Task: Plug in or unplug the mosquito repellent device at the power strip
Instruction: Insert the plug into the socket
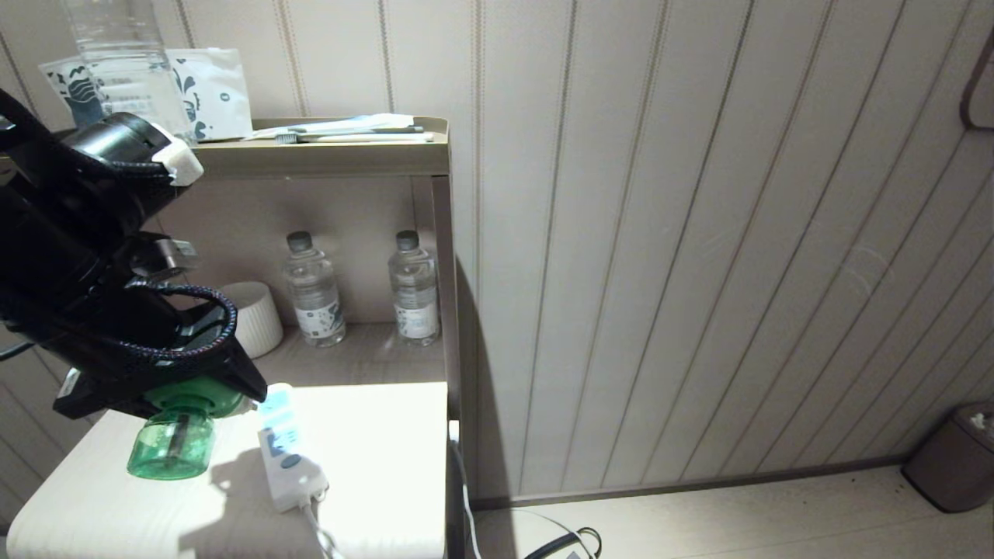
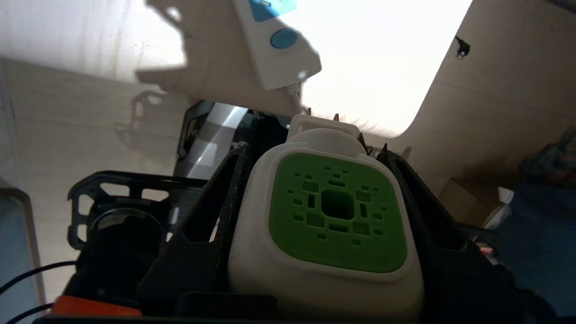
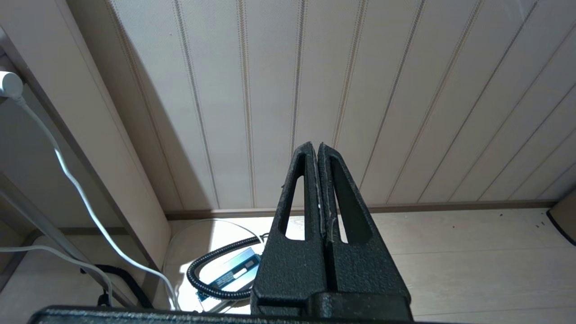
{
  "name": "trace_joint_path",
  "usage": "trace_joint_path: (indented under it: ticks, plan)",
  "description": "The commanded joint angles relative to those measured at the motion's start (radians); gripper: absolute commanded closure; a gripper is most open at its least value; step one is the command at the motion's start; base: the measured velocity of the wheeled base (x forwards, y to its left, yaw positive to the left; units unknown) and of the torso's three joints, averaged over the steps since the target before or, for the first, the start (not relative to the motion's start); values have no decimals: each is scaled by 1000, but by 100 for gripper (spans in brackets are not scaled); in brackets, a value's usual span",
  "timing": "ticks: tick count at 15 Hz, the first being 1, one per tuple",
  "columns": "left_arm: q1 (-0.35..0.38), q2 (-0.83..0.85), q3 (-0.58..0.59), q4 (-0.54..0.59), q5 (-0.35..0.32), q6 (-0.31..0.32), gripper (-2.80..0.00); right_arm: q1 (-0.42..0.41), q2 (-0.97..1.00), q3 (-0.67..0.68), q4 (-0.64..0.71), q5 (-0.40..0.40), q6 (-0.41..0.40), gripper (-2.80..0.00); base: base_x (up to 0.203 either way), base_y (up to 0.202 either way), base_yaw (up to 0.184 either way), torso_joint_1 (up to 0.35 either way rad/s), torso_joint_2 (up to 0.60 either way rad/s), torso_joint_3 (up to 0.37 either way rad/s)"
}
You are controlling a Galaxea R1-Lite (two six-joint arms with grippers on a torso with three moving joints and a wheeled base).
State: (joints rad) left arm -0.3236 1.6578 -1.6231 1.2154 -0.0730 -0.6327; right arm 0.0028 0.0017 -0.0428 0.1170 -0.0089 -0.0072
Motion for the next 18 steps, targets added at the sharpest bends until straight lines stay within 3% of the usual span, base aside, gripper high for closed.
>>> trace_joint_path:
  ticks: [1,5,7,10,18]
  plan:
    - [0,16,2,-1,-1,-17,0,0,1,0,0,0,0,0,0,0,0,0,0,0]
    - [4,185,-97,-8,-1,-35,0,0,1,0,0,0,0,0,0,0,0,0,0,0]
    - [70,251,-116,-29,-8,-55,0,0,1,0,0,1,0,0,0,0,0,0,0,0]
    - [176,288,-68,-65,-3,-53,0,0,1,0,0,1,0,0,0,0,0,0,0,0]
    - [218,273,21,-137,94,-60,0,-1,1,0,1,0,0,0,0,0,0,0,0,0]
